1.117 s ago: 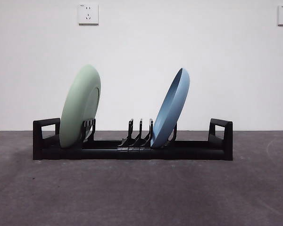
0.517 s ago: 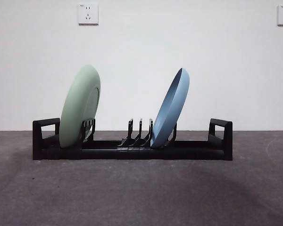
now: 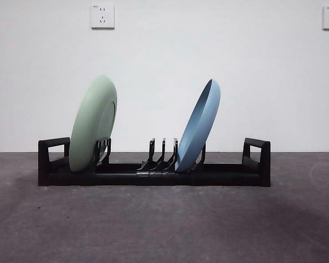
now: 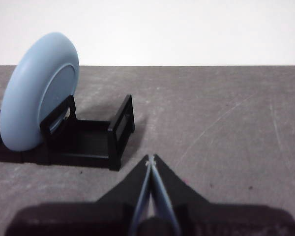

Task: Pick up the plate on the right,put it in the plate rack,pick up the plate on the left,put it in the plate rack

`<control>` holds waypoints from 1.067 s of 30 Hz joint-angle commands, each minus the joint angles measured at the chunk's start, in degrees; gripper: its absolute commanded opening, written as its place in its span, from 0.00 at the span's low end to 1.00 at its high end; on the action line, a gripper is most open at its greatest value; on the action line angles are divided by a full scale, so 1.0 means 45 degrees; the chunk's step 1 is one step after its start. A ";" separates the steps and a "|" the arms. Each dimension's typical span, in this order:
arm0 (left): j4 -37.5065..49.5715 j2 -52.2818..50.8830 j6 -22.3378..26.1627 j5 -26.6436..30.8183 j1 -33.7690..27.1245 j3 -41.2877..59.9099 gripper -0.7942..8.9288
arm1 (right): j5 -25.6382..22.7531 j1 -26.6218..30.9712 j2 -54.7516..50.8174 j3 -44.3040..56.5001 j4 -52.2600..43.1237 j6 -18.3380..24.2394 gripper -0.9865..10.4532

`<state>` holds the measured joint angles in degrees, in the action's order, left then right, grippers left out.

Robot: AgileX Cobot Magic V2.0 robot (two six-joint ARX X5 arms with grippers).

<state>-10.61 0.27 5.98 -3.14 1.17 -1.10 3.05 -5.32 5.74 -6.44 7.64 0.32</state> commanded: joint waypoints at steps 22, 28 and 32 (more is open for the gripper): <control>0.0073 -0.0024 -0.0058 0.0019 -0.0034 0.0199 0.08 | -0.0083 -0.0010 -0.1195 0.1345 0.0602 -0.2297 0.09; 0.0073 -0.0024 -0.0058 0.0019 -0.0034 0.0199 0.08 | -0.0083 -0.0010 -0.1190 0.1345 0.0602 -0.2297 0.09; 0.0073 -0.0024 -0.0058 0.0019 -0.0034 0.0199 0.08 | -0.0083 -0.0010 -0.1190 0.1345 0.0602 -0.2297 0.09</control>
<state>-10.59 0.27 5.98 -3.11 1.17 -1.08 2.83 -5.34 0.36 -0.95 9.80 -9.50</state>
